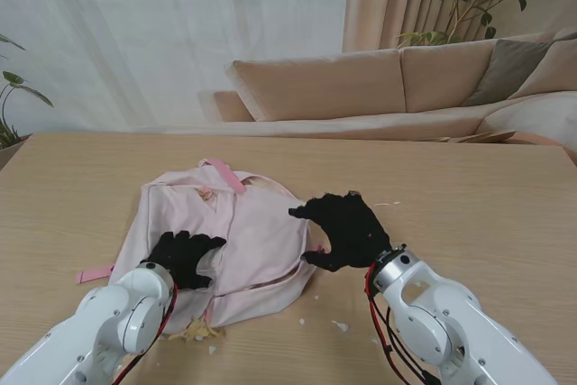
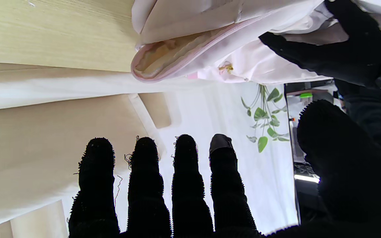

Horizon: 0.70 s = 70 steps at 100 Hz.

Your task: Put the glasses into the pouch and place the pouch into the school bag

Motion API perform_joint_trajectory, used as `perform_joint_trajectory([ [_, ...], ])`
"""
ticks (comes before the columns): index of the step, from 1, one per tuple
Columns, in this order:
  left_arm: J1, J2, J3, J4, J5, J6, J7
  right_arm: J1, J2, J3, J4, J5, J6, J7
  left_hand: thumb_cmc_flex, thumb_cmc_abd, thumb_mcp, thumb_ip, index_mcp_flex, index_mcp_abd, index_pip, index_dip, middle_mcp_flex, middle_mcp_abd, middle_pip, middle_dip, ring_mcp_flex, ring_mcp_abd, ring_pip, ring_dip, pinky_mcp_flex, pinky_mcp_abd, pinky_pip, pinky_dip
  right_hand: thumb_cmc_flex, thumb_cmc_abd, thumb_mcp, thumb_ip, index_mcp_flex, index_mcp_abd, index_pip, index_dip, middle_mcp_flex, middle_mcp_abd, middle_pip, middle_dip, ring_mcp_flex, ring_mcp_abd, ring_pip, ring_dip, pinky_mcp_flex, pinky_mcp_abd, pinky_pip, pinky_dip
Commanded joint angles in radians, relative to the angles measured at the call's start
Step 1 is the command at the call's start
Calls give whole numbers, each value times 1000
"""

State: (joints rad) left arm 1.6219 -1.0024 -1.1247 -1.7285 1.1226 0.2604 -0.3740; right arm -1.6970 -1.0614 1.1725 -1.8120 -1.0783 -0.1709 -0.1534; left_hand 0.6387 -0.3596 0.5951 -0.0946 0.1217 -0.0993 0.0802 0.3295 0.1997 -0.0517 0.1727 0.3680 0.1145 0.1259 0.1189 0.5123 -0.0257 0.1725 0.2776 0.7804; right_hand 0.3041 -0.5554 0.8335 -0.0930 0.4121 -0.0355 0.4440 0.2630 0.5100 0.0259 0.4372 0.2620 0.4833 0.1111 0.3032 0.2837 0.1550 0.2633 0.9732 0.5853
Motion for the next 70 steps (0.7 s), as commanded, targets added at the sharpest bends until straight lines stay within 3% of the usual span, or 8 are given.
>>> perform_joint_trajectory([
  [1,-35,-17,27,44,-28,7,-14,-12,-3,3,-3,3,5,11,4,9,-1,18,14,-22,23,17,-26,-16,-15,8,-19,-12,-10,-6,9,8,-11,20,-25,19,13,23,-20,-13,-18,5,-22,-17,1,0,-11,-9,4,17,-14,5,-9,13],
  [30,-284,-33,256,219,-199,177,56,-21,-5,14,0,15,8,12,0,12,11,20,16,-21,24,30,-21,-16,-4,14,-14,-16,-5,-1,13,7,-19,32,-22,17,14,24,-19,-13,-18,5,-21,-18,3,1,-11,-9,4,18,-15,5,-9,13],
  [42,-354,-45,315,272,-262,217,88,-29,-5,20,-4,12,5,9,-2,12,16,20,17,-24,23,32,-20,-15,0,14,-12,-17,-3,1,13,7,-22,35,-21,17,16,24,-18,-14,-17,6,-21,-19,3,1,-11,-9,4,18,-15,5,-9,13],
  [57,-349,-54,295,270,-296,212,116,-39,-3,18,-12,-1,-10,1,-3,12,25,20,26,-12,36,40,-13,-10,13,18,-9,-14,-1,4,11,8,-26,39,-20,17,16,24,-16,-16,-14,7,-17,-19,6,2,-9,-10,5,18,-14,4,-8,14],
  [70,-253,-48,185,184,-267,141,110,-48,-2,3,-24,-6,-26,-5,-14,14,33,16,29,27,122,61,-1,22,79,38,11,7,9,14,19,25,-30,53,-13,21,17,24,-11,-14,-9,10,-8,-21,13,5,5,-7,14,22,5,0,5,20],
])
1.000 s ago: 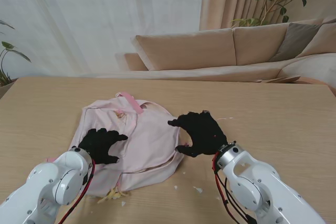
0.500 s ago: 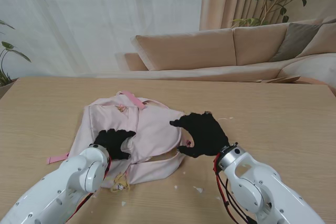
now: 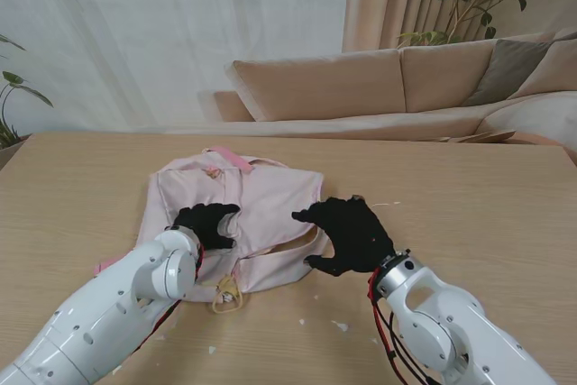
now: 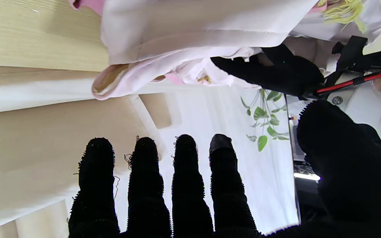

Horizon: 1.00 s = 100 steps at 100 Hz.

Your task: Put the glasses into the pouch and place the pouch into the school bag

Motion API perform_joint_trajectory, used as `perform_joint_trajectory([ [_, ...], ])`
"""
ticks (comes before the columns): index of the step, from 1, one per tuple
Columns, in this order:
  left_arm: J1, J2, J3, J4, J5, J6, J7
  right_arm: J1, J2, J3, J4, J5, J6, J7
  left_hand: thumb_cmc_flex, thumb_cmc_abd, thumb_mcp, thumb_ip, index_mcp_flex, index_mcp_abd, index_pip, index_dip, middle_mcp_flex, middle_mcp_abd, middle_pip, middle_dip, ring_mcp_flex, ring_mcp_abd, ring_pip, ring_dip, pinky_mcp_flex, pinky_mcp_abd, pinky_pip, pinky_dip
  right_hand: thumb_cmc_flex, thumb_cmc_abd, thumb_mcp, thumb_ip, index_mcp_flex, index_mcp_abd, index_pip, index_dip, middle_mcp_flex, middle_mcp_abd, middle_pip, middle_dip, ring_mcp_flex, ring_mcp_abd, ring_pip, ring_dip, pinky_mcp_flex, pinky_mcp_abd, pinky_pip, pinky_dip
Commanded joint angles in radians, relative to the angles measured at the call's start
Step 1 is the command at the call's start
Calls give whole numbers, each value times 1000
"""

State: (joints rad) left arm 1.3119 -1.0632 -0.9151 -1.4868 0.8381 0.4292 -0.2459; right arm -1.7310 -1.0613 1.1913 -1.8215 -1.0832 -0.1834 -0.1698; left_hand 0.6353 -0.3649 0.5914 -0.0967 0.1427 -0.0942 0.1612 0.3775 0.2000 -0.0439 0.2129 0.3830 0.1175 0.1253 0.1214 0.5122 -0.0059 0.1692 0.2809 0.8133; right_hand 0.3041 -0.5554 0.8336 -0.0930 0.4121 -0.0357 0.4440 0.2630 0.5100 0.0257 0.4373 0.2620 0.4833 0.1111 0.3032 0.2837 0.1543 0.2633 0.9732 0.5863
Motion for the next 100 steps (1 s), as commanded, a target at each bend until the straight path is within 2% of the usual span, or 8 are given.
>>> perform_joint_trajectory([
  [1,67,14,-35,-67,21,-36,-20,-14,-2,-17,-15,-1,-15,11,-11,20,37,18,7,27,67,21,0,17,51,25,10,10,8,16,1,31,-33,21,-12,22,17,24,-10,-14,-8,11,-7,-21,14,5,6,-8,15,23,7,-1,7,20],
  [9,154,19,-123,-143,54,-104,-31,-18,0,-29,-23,-4,-29,10,-13,30,24,19,11,70,170,24,27,38,96,28,26,22,16,25,11,43,-32,28,0,24,18,27,-1,-11,5,22,6,-23,40,18,23,-4,41,40,30,-7,42,38],
  [20,272,21,-241,-245,78,-202,-32,-22,0,-54,-35,16,-43,26,-14,32,23,18,14,80,226,24,40,51,109,28,32,27,19,28,13,47,-32,31,33,31,28,36,10,-10,21,41,17,-24,85,37,46,5,86,72,60,-16,98,71],
  [35,406,27,-376,-352,128,-328,-57,-10,3,-106,-38,31,-50,48,-18,36,9,17,10,78,249,18,40,52,107,26,32,26,17,27,12,49,-34,31,69,42,54,48,34,-7,42,72,43,-21,154,67,92,7,153,114,108,-25,181,121],
  [50,511,33,-476,-411,159,-428,-92,40,6,-183,-12,60,-31,85,-21,30,-7,17,5,72,216,-18,21,44,90,18,16,20,5,19,1,43,-42,26,99,54,80,58,84,-12,74,105,96,-17,218,106,161,6,227,154,167,-32,267,165],
  [63,579,34,-529,-430,176,-486,-93,96,3,-264,27,109,32,120,-34,5,-2,16,2,61,147,-56,-1,37,73,12,-2,11,-6,11,-12,35,-48,22,110,54,96,59,138,-11,107,131,150,-9,291,157,220,14,337,212,229,-41,388,217],
  [78,634,35,-573,-448,194,-539,-102,136,2,-332,49,173,95,179,-50,5,-7,11,0,63,122,-51,-8,34,44,4,-17,4,-14,7,-21,30,-52,19,119,53,100,59,211,-24,138,144,228,-8,370,220,296,23,497,287,318,-55,544,272],
  [100,669,34,-598,-458,213,-579,-82,191,8,-406,73,227,176,264,-59,3,-12,10,-3,57,110,-41,-16,30,18,1,-30,-5,-21,2,-27,23,-55,16,127,59,84,51,294,-49,146,119,310,-15,434,287,351,29,639,350,381,-67,654,291],
])
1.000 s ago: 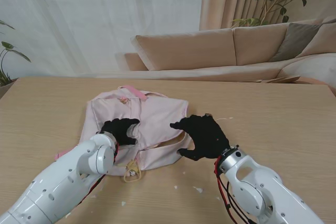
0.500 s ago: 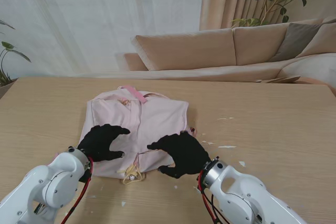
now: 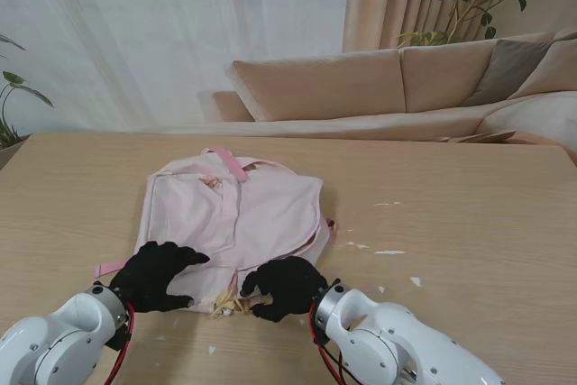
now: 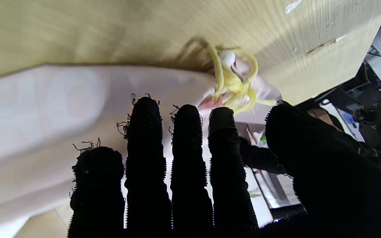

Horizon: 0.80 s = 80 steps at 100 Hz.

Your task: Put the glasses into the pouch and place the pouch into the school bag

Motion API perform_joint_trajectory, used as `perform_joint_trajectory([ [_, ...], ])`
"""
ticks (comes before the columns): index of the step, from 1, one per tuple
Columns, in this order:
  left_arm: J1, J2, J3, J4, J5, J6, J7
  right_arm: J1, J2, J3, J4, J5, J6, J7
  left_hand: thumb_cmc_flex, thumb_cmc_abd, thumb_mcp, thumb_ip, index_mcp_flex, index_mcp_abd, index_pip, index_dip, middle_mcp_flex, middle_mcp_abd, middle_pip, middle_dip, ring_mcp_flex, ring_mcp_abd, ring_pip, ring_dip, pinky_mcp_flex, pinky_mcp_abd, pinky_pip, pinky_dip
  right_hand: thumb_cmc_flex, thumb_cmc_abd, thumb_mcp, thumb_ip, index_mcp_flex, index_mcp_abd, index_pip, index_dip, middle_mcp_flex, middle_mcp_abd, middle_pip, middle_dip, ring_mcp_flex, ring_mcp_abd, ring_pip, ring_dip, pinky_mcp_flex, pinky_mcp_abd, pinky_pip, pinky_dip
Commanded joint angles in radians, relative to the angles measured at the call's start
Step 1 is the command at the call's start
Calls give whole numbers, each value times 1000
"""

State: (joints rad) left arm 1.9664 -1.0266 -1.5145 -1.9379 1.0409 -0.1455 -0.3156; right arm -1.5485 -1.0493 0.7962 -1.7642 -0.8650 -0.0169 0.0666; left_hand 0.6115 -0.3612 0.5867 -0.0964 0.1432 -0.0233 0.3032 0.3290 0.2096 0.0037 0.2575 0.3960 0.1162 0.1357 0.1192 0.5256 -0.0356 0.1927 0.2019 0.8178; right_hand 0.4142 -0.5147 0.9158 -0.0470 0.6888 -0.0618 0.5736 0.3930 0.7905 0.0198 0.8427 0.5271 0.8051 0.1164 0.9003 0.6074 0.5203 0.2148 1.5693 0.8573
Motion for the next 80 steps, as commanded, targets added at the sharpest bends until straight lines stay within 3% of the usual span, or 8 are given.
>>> perform_joint_trajectory([
  [1,15,-2,2,-7,12,-4,-13,12,-4,-14,17,12,14,31,-35,-1,-7,10,-3,-13,-32,8,-26,-18,-27,-12,-30,-16,-19,-11,2,0,24,11,17,19,2,6,20,-21,15,-14,29,-10,33,27,27,23,48,29,15,-19,61,20],
  [27,11,-2,8,2,23,10,-15,88,-14,-87,93,91,101,54,-31,4,-6,11,-1,-8,-49,15,-27,-19,-41,-6,-33,-16,-19,-12,1,-3,25,10,-1,9,-16,9,-40,21,-69,-71,-49,-4,99,114,-41,4,130,83,-29,-37,71,21],
  [49,4,-2,10,4,21,9,-14,135,-35,-145,157,160,128,23,-28,7,-8,12,0,-8,-51,22,-25,-19,-40,-1,-32,-16,-18,-12,1,-3,26,10,-15,-20,-25,0,-34,-29,-36,-72,-166,-41,205,250,-149,-28,236,182,-83,-60,57,45],
  [60,0,-2,13,7,10,12,-14,153,-57,-181,199,162,146,-51,-26,9,-8,12,1,-6,-50,26,-25,-18,-39,0,-31,-16,-18,-12,1,-3,25,9,-55,-85,-8,-21,55,-14,58,-4,-136,-48,252,307,-132,-38,290,219,-71,-55,69,72],
  [68,-2,-1,15,9,11,13,-16,169,-75,-204,232,163,155,-102,-27,11,-10,12,1,-6,-50,28,-25,-17,-39,1,-31,-17,-18,-12,1,-2,26,9,-68,-126,-21,-43,106,-6,132,92,-92,-45,289,351,-105,-46,335,241,-50,-46,83,92],
  [80,-2,-1,14,9,4,12,-19,192,-97,-231,275,178,151,-154,-26,11,-11,12,3,-5,-47,31,-24,-17,-38,2,-30,-15,-17,-12,1,-2,26,9,-59,-169,-43,-56,162,-16,173,138,-42,-38,309,368,-77,-44,362,251,-36,-33,96,104],
])
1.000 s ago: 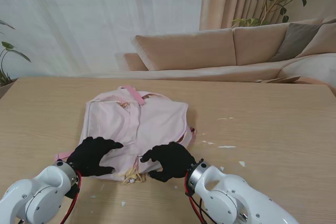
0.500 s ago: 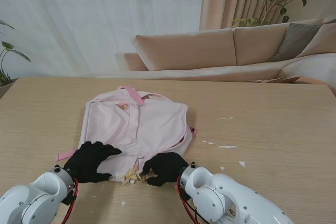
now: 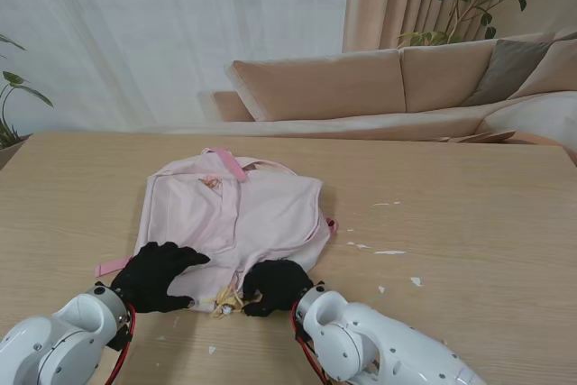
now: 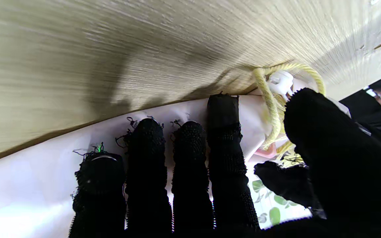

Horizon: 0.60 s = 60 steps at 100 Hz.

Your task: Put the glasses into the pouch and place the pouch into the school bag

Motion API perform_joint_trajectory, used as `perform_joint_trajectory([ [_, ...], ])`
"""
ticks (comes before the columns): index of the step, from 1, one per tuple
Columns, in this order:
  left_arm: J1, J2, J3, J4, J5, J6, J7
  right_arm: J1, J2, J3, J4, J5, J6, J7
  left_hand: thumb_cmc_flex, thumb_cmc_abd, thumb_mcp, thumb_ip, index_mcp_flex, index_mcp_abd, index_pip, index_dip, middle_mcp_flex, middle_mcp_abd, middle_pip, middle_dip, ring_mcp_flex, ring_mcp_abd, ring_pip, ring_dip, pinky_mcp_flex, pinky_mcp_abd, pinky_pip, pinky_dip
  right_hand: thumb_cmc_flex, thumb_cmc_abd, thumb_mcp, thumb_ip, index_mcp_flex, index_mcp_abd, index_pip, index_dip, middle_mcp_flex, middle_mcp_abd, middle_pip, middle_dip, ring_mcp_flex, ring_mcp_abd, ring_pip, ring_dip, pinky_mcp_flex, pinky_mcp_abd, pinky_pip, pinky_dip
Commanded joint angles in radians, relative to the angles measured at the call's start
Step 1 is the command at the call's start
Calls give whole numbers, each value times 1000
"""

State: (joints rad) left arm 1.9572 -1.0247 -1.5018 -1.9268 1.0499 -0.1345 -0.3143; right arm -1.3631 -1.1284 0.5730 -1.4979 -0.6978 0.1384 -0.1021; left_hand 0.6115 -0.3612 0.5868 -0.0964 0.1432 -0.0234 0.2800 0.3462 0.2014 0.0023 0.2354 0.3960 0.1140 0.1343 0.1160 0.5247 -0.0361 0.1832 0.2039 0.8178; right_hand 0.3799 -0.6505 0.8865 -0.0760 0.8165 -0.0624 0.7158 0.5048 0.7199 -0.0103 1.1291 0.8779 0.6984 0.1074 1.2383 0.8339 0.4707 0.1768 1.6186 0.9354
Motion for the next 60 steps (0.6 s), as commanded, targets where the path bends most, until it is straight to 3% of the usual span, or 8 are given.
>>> perform_joint_trajectory([
  [1,7,-3,1,-2,-5,1,-21,8,-20,-9,12,13,-5,11,-26,11,-11,12,3,-5,-24,14,-16,-17,-16,2,-28,-14,-14,-11,1,8,24,9,-22,-36,-14,-27,37,-16,31,27,32,-8,23,18,32,-35,25,24,15,6,47,26],
  [11,8,-4,-3,-2,-10,-4,-16,16,-36,-19,35,40,-19,-19,-23,10,-11,13,3,-4,-21,17,-14,-16,-14,3,-26,-13,-14,-11,1,8,24,9,4,-60,25,-37,101,-36,-51,-35,59,-8,10,19,39,-32,31,22,13,15,41,35],
  [13,9,-4,-3,-3,-12,-5,-16,16,-40,-20,39,46,-21,-25,-23,11,-11,13,3,-4,-21,17,-14,-16,-14,3,-26,-14,-13,-11,2,8,24,9,20,-74,31,-72,106,-50,-15,-127,67,-12,12,21,41,-32,34,22,11,18,39,38],
  [16,9,-4,-4,-3,-13,-7,-15,16,-45,-22,45,50,-24,-38,-23,10,-12,13,3,-5,-20,18,-14,-15,-12,4,-25,-13,-13,-11,2,9,24,9,35,-90,37,-98,112,-65,38,-210,78,-17,16,23,47,-31,39,22,10,21,39,40],
  [23,10,-4,-6,-3,-14,-12,-16,17,-55,-24,57,58,-28,-62,-25,11,-13,13,3,-5,-18,19,-14,-16,-10,4,-26,-12,-13,-10,2,9,24,9,72,-120,52,-132,122,-88,141,-298,110,-21,28,31,64,-32,56,26,14,32,42,45],
  [31,10,-4,-6,-2,-18,-14,-15,18,-64,-25,63,76,-28,-72,-24,10,-13,13,3,-5,-17,20,-14,-16,-10,4,-25,-13,-13,-11,2,10,24,9,95,-133,72,-136,122,-108,242,-361,133,-21,39,40,76,-29,73,30,15,40,42,47],
  [51,10,-4,-5,2,-29,-12,-16,27,-73,-31,76,115,-38,-68,-23,11,-13,13,3,-6,-16,21,-14,-15,-10,3,-26,-11,-14,-11,1,9,24,9,163,-156,215,-77,177,-161,327,-366,148,-34,57,59,79,-33,89,37,11,41,40,50],
  [60,10,-3,-5,1,-27,-11,-18,26,-69,-28,69,133,-51,-48,-24,12,-13,13,2,-6,-16,21,-14,-16,-10,3,-25,-12,-14,-11,1,9,24,9,157,-173,297,-33,184,-179,357,-301,128,-35,59,69,60,-36,85,39,-6,36,32,51],
])
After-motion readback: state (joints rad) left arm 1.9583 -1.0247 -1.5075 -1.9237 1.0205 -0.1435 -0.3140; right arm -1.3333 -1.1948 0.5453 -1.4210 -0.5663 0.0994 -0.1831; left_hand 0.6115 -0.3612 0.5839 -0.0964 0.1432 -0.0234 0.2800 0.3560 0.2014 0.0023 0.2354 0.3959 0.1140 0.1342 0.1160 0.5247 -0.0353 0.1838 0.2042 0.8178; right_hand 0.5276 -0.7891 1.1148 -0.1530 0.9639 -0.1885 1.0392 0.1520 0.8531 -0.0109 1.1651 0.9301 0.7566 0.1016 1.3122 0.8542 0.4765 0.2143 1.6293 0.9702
